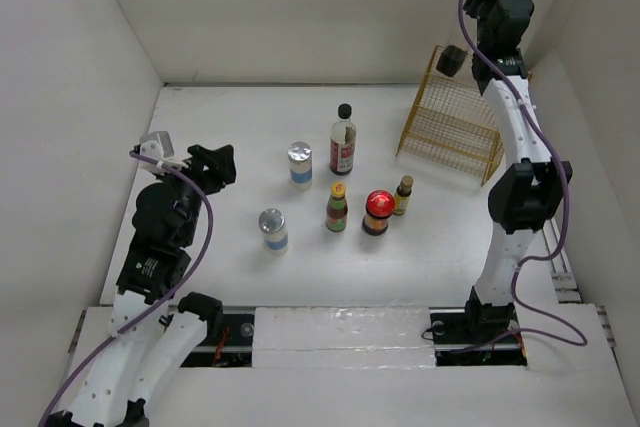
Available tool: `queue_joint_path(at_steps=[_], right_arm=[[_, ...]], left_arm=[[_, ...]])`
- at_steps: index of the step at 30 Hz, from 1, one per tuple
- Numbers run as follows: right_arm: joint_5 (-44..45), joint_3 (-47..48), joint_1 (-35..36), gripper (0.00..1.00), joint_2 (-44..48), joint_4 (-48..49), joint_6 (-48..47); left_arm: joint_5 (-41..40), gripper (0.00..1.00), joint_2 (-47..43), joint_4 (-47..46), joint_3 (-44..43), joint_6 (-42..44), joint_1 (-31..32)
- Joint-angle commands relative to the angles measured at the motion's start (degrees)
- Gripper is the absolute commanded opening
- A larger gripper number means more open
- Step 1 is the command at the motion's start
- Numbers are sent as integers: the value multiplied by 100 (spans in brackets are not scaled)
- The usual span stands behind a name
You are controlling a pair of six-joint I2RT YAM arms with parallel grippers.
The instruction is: Organize the condiment bottles
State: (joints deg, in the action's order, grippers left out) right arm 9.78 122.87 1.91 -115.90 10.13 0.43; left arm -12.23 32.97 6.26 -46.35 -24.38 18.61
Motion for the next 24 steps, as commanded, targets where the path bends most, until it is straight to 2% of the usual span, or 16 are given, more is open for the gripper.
queue_joint_path(at_steps=[1,14,24], right_arm=[[-178,-331,-147,13,453,1192,107],[-1486,-1273,-437,14,533,1351,291],[-1804,-1591,-542,18,358,1282,397]], left_arm=[[-25,63,43,-239,38,-23,-24],[28,63,104,-239,38,-23,-24],[89,63,-9,-239,38,-23,-24]])
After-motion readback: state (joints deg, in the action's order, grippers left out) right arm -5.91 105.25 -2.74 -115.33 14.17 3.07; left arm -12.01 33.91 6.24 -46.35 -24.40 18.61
